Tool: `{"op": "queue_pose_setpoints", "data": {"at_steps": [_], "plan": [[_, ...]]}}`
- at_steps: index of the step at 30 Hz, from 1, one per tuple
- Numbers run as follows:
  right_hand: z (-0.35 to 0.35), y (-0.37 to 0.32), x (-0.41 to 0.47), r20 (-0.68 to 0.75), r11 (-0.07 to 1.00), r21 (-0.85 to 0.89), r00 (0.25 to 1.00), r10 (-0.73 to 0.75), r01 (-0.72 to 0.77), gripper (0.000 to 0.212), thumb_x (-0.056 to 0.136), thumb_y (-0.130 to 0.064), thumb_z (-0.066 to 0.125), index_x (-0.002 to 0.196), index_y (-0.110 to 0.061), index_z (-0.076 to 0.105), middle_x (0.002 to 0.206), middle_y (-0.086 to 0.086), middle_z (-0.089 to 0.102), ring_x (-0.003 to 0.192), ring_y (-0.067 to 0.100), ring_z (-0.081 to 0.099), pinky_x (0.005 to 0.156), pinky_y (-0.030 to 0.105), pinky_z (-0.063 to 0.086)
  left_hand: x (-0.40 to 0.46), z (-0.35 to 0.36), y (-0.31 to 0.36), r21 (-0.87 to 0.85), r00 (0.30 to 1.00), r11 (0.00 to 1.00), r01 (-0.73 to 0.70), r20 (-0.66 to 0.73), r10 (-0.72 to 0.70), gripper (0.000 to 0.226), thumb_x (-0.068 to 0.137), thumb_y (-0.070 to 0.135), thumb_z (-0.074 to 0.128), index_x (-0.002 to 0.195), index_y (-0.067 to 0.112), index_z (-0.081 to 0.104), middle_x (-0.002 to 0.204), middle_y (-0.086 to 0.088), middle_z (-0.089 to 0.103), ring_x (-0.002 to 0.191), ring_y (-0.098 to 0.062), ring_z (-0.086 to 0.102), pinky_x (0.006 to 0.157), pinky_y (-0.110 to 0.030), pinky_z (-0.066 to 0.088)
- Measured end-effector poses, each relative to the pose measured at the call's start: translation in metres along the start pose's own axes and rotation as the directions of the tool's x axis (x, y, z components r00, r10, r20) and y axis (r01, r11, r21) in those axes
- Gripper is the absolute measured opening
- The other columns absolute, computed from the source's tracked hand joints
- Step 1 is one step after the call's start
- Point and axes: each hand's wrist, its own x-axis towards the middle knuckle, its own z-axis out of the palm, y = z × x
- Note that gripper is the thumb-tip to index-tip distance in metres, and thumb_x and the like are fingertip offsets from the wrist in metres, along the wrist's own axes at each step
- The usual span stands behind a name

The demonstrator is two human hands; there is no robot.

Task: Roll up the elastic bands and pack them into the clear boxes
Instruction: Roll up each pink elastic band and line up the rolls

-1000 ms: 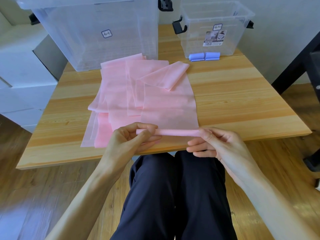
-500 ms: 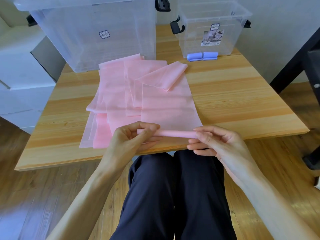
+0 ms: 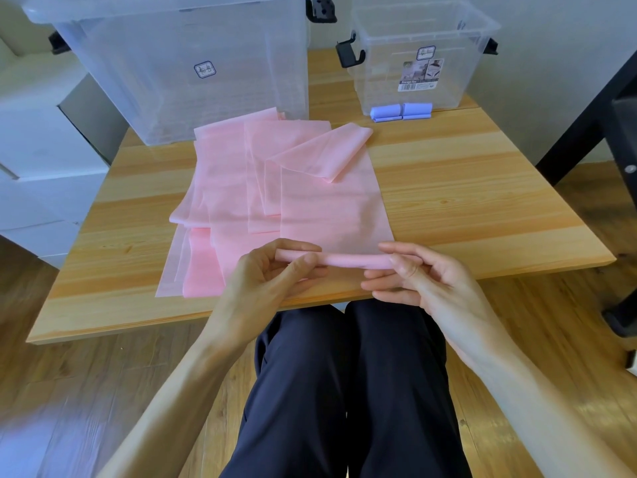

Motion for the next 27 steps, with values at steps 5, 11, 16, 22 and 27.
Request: {"op": "queue_pose_setpoints", "data": {"at_steps": [5,11,16,22,27], "plan": [[-0.003,0.0,-0.001,-0.006,1.0,0.014,1.0,-0.005,0.005,0.025,0.095,-0.012,0.057,0.118,-0.006,0.065,0.096,0.014,0.075,0.091,0.028,0.075,0.076,0.027,0.06,0.001,-0.001,-0.001,-0.178,0.997,0.982,0.065,-0.027,-0.071,0.015,0.093,0.017,0.063,0.101,0.008,0.072,0.093,-0.01,0.077,0.101,-0.019,0.073,0.096,-0.037,0.052],[-0.006,0.0,-0.002,-0.012,1.0,0.006,1.0,-0.001,0.001,0.026,0.093,-0.022,0.056,0.109,-0.005,0.068,0.092,0.014,0.076,0.086,0.031,0.075,0.072,0.029,0.061,0.004,-0.001,-0.002,-0.277,0.995,0.958,0.081,-0.025,-0.092,0.014,0.09,0.007,0.063,0.101,0.004,0.071,0.097,-0.013,0.075,0.1,-0.024,0.073,0.095,-0.035,0.056],[-0.003,0.003,-0.002,0.052,1.0,-0.024,0.999,-0.016,0.018,0.033,0.099,-0.022,0.049,0.128,-0.011,0.059,0.105,0.012,0.075,0.093,0.028,0.074,0.082,0.034,0.06,0.004,0.001,-0.002,-0.273,0.996,0.959,0.075,-0.017,-0.083,0.018,0.089,0.012,0.065,0.105,0.007,0.07,0.097,-0.013,0.076,0.1,-0.022,0.073,0.094,-0.033,0.056],[0.002,0.006,0.0,0.029,0.998,-0.005,0.998,-0.057,0.057,0.044,0.098,-0.017,0.052,0.141,-0.015,0.046,0.107,0.014,0.073,0.095,0.029,0.073,0.087,0.037,0.059,0.005,0.003,-0.002,-0.269,0.998,0.962,0.04,-0.038,-0.052,0.028,0.079,0.025,0.068,0.101,0.007,0.068,0.086,-0.004,0.076,0.096,-0.019,0.074,0.092,-0.031,0.057],[0.01,0.01,-0.001,0.029,0.998,0.01,0.997,-0.066,0.066,0.055,0.1,-0.017,0.047,0.152,-0.016,0.03,0.11,0.014,0.072,0.098,0.029,0.073,0.089,0.037,0.058,0.004,0.004,-0.002,-0.294,0.998,0.955,0.036,-0.042,-0.05,0.033,0.075,0.025,0.071,0.103,0.008,0.068,0.089,-0.005,0.077,0.097,-0.02,0.074,0.088,-0.028,0.058]]}}
